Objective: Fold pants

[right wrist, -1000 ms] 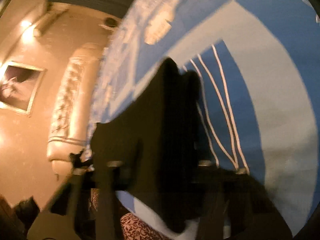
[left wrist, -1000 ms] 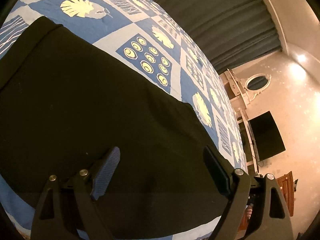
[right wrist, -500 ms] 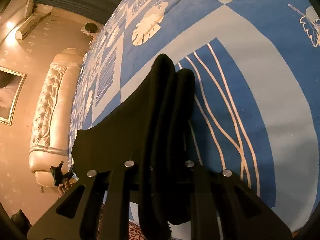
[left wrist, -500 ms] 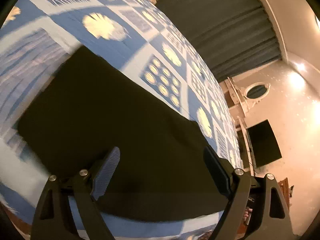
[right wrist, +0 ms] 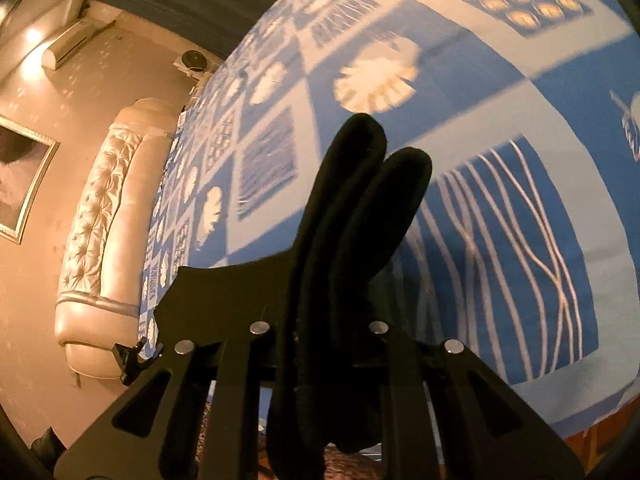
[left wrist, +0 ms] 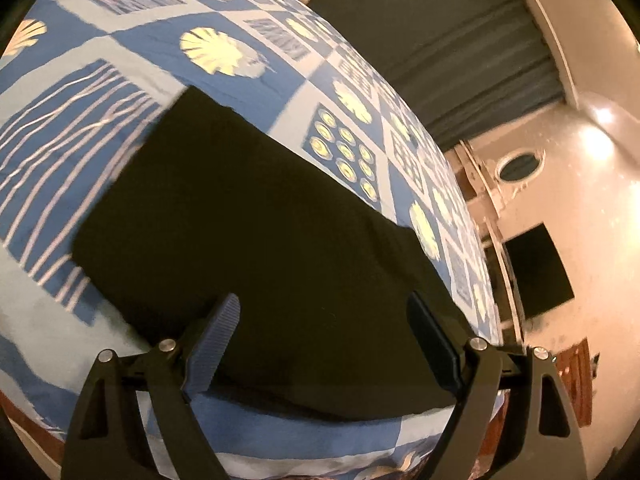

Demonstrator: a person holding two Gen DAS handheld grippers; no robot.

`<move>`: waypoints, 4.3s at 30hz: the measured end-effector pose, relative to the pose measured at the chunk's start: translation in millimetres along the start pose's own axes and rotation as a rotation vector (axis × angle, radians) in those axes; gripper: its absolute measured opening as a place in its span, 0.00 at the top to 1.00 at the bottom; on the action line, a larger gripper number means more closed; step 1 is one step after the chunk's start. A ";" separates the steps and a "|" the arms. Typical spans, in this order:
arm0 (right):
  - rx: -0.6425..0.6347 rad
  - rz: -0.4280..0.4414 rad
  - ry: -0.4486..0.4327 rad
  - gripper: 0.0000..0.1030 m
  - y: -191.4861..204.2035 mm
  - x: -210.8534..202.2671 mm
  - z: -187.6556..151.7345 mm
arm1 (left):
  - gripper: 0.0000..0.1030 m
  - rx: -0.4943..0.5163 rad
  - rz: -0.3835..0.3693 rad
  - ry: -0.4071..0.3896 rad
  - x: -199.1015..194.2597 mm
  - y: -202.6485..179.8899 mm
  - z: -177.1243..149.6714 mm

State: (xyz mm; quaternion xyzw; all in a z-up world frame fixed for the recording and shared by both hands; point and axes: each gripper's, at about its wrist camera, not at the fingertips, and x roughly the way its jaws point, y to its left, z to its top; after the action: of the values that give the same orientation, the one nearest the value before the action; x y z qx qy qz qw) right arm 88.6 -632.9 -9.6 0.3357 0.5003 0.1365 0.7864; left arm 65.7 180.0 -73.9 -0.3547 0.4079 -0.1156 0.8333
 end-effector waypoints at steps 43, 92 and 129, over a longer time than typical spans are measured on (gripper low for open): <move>-0.347 -0.056 0.100 0.85 279.2 145.3 -72.2 | 0.12 0.148 0.128 0.008 21.7 -15.2 -17.8; -0.609 -0.249 0.208 0.53 354.6 312.5 -191.8 | 0.12 0.146 0.126 -0.014 21.2 -18.8 -20.0; -0.008 0.222 0.212 0.65 93.3 226.0 -31.6 | 0.12 0.204 0.185 -0.036 27.7 -26.4 -29.3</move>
State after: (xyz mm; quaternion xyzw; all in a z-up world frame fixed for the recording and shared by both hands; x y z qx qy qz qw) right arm 176.5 -427.4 -113.4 0.3697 0.5396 0.2591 0.7106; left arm 63.7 133.0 -84.6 -0.2311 0.4099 -0.0728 0.8793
